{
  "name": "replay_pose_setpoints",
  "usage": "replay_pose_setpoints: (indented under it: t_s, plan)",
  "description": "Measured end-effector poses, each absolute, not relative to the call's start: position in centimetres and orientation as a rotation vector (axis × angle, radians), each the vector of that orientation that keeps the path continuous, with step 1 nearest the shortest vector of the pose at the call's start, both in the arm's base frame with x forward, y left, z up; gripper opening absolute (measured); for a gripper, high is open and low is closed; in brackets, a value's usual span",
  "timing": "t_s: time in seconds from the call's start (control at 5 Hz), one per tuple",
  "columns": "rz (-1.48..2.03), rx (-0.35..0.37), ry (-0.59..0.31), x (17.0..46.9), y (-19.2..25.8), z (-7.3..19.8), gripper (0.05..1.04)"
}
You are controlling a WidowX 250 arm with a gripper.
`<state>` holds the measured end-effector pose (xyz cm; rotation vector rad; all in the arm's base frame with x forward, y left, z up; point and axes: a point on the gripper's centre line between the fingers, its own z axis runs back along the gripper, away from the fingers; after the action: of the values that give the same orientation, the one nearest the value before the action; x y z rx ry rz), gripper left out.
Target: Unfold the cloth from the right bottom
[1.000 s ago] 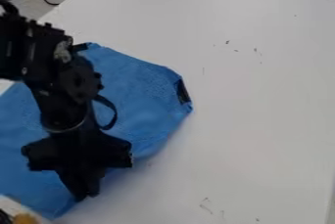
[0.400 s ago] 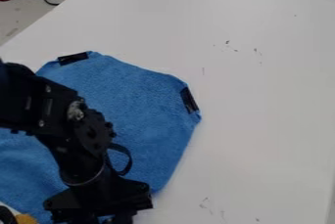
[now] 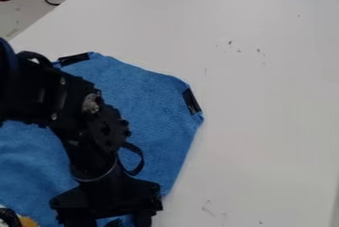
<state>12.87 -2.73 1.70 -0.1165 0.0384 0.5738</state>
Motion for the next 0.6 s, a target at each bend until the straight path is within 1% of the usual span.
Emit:
replay_pose_setpoints:
  t_s: [0.2, 0.4, 0.6]
  plan:
    - [0.579, -0.094, 0.061, 12.1, -3.4, 2.8, 1.001]
    - [0.593, -0.089, 0.103, 10.6, -4.7, 4.0, 1.001]
    - [0.599, -0.101, 0.139, 9.1, -5.8, 5.1, 1.001]
